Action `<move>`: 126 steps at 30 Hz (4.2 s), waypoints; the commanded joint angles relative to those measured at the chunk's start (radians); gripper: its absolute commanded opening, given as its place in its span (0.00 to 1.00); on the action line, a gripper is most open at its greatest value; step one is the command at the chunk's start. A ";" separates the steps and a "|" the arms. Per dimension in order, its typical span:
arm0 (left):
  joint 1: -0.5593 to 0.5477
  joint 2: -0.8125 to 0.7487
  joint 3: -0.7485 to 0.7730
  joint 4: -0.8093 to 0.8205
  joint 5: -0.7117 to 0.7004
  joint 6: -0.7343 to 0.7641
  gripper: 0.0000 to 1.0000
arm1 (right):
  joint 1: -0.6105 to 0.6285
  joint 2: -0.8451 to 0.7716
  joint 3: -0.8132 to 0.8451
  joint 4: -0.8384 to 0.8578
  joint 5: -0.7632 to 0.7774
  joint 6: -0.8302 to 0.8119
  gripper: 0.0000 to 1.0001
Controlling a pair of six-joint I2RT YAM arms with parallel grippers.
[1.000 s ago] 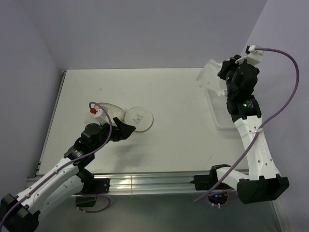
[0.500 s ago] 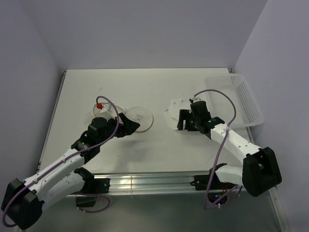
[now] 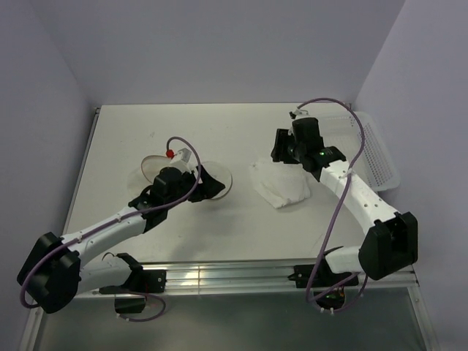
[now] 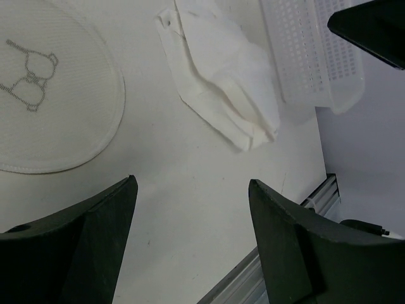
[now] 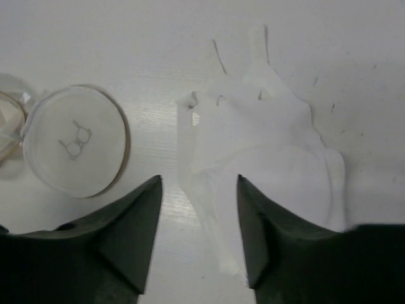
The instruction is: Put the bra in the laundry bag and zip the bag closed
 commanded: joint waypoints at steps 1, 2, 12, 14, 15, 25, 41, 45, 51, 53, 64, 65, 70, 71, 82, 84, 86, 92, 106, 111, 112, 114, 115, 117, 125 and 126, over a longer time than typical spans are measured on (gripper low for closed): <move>-0.007 -0.049 0.035 0.017 -0.052 0.034 0.77 | 0.032 -0.059 0.057 -0.164 -0.056 -0.086 0.61; -0.005 -0.070 0.032 -0.006 -0.062 0.045 0.77 | 0.039 -0.083 0.022 -0.157 -0.071 -0.084 0.69; -0.007 -0.260 0.018 -0.115 -0.089 0.074 0.75 | 0.038 0.391 0.173 0.069 0.166 -0.025 0.30; -0.007 -0.300 -0.004 -0.126 -0.093 0.079 0.75 | 0.020 0.462 0.250 0.066 0.168 -0.023 0.41; -0.007 -0.308 -0.017 -0.132 -0.095 0.077 0.75 | 0.018 0.516 0.273 0.063 0.163 -0.020 0.49; -0.007 -0.310 -0.048 -0.120 -0.067 0.076 0.75 | 0.001 0.737 0.479 -0.035 0.249 0.047 0.59; -0.007 -0.374 -0.034 -0.161 -0.078 0.085 0.73 | 0.006 0.870 0.628 -0.252 0.219 0.139 0.53; -0.007 -0.428 -0.019 -0.213 -0.079 0.094 0.72 | 0.021 0.843 0.564 -0.241 0.200 0.161 0.34; -0.011 -0.520 -0.022 -0.262 -0.093 0.100 0.71 | 0.052 0.835 0.485 -0.195 0.212 0.186 0.13; -0.016 -0.532 -0.024 -0.261 -0.095 0.100 0.71 | 0.053 0.826 0.473 -0.151 0.206 0.189 0.03; -0.022 -0.485 -0.028 -0.238 -0.093 0.099 0.70 | 0.138 0.326 0.140 0.204 0.436 0.150 0.00; -0.022 -0.486 -0.024 -0.239 -0.093 0.100 0.70 | 0.164 0.226 0.114 0.207 0.451 0.147 0.00; -0.022 -0.486 -0.014 -0.224 -0.115 0.099 0.70 | 0.289 -0.112 -0.035 0.169 0.613 0.143 0.00; -0.021 -0.483 -0.013 -0.219 -0.109 0.096 0.69 | 0.341 -0.157 -0.053 0.160 0.637 0.147 0.00; -0.024 -0.445 0.055 -0.152 -0.050 0.090 0.69 | 0.935 -0.457 0.152 -0.051 1.203 0.134 0.00; -0.022 -0.432 0.065 -0.143 -0.043 0.087 0.68 | 1.041 -0.423 0.250 0.006 1.264 0.063 0.00; -0.024 -0.423 0.079 -0.138 -0.037 0.085 0.68 | 1.066 -0.368 0.328 0.078 1.289 -0.067 0.00; -0.025 -0.403 0.096 -0.132 -0.049 0.085 0.69 | 0.844 -0.352 0.347 0.161 1.052 -0.129 0.00; -0.024 -0.241 0.033 -0.028 -0.038 0.021 0.70 | 0.127 0.184 0.239 0.285 0.346 0.031 0.00; -0.024 -0.155 0.058 -0.009 -0.056 0.028 0.70 | 0.044 0.564 0.514 0.249 0.248 0.050 0.00; -0.025 -0.147 0.058 -0.009 -0.061 0.028 0.70 | 0.024 0.600 0.577 0.239 0.228 0.057 0.00; -0.024 -0.135 0.053 -0.011 -0.079 0.028 0.70 | 0.009 0.692 0.632 0.219 0.202 0.069 0.00; -0.025 -0.133 0.052 -0.011 -0.087 0.028 0.70 | -0.002 0.715 0.681 0.210 0.197 0.069 0.00; -0.025 -0.124 0.050 -0.012 -0.093 0.033 0.70 | -0.013 0.773 0.726 0.176 0.188 0.080 0.05; -0.025 0.003 0.101 0.024 -0.093 0.044 0.70 | -0.025 0.691 0.657 0.144 0.149 0.107 0.59; -0.027 0.020 0.116 0.037 -0.093 0.045 0.70 | -0.025 0.673 0.651 0.132 0.149 0.103 0.72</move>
